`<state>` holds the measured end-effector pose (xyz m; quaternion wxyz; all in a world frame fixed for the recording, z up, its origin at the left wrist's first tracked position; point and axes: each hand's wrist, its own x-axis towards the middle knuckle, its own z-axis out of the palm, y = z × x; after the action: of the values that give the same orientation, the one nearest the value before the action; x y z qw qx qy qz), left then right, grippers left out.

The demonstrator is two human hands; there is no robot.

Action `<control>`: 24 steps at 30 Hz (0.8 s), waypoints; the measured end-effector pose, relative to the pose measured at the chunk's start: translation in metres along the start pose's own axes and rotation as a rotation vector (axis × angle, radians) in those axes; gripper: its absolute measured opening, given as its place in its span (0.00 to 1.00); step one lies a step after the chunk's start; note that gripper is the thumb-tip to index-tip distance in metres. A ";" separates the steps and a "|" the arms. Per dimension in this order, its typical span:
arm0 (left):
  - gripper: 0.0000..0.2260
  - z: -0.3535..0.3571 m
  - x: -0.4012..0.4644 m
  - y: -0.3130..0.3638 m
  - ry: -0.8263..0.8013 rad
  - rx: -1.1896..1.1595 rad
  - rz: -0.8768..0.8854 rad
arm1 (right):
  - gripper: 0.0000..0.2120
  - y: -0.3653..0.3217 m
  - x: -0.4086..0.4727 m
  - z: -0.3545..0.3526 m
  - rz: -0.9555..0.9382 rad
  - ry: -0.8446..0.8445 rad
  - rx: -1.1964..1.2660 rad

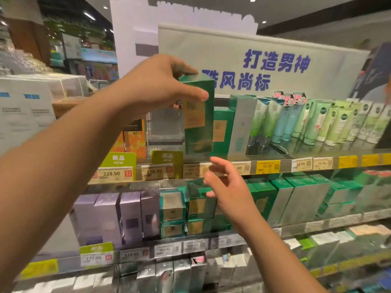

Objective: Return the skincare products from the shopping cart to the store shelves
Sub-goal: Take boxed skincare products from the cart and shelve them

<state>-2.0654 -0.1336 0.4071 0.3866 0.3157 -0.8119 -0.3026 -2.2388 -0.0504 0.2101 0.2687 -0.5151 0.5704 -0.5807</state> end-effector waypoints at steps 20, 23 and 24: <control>0.29 0.034 0.047 -0.039 -0.034 0.116 -0.087 | 0.19 -0.002 -0.001 -0.017 0.048 0.051 -0.013; 0.29 0.039 0.051 -0.042 -0.065 0.142 -0.088 | 0.19 -0.001 -0.001 -0.018 0.054 0.065 -0.001; 0.29 0.040 0.051 -0.043 -0.074 0.144 -0.090 | 0.19 -0.001 -0.001 -0.019 0.057 0.071 0.001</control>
<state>-2.1121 -0.1886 0.3770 0.3187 0.3672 -0.8304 -0.2720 -2.2553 -0.0414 0.2145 0.2652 -0.4776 0.5935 -0.5910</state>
